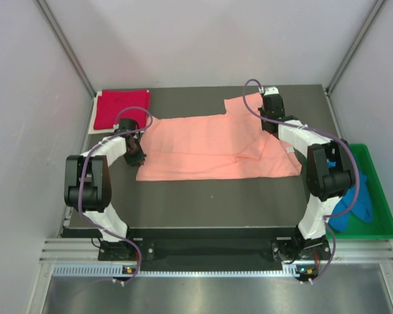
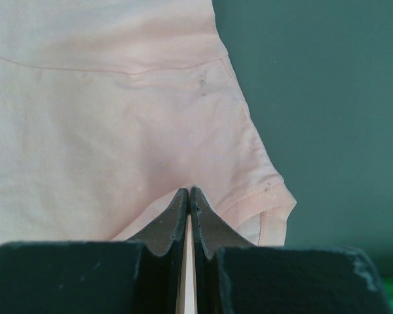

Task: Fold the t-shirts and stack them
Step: Fold the tshirt

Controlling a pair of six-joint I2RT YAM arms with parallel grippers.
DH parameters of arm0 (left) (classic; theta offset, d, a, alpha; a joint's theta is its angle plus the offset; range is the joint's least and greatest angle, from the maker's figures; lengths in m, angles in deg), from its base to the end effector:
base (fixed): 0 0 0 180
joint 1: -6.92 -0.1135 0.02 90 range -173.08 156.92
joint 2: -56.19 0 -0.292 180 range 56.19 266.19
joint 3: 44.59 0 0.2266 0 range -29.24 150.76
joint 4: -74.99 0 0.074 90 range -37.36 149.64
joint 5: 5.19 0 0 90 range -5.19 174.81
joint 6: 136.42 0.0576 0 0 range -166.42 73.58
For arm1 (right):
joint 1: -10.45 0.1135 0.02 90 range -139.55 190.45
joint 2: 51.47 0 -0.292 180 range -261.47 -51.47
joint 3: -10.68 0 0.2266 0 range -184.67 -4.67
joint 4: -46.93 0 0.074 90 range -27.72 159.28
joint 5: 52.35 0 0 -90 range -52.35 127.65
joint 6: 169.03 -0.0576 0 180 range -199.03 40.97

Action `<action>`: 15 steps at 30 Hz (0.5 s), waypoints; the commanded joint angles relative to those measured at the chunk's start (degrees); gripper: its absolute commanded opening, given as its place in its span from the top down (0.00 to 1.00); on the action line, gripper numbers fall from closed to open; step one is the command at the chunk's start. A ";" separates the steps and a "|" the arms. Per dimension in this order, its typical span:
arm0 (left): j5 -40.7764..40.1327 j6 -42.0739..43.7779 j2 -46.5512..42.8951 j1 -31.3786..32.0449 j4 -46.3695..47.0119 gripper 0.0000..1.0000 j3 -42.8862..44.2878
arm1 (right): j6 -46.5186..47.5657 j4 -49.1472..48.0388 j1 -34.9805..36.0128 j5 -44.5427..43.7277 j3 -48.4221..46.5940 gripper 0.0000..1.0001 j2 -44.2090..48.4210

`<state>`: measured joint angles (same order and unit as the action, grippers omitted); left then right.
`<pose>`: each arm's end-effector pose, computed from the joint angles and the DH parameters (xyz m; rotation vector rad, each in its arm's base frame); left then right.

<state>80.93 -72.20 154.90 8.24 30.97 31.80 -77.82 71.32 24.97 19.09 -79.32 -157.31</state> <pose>0.3266 -0.0036 0.1957 -0.5960 2.6583 -0.0440 0.4072 0.0865 0.2495 -0.1380 2.2365 -0.2425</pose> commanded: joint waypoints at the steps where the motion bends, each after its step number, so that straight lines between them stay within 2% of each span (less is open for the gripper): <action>1: 0.54 0.03 -2.65 -0.18 -1.13 0.79 1.54 | -0.77 -0.60 0.59 -0.42 -1.81 1.00 1.78; 15: -0.95 0.38 -2.65 0.70 -3.24 0.78 3.82 | -0.77 0.01 0.59 -0.33 -2.25 1.00 1.34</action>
<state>80.85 -72.18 154.90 8.61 29.38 33.11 -78.14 71.76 24.97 19.09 -79.34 -157.31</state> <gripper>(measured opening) 0.212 0.009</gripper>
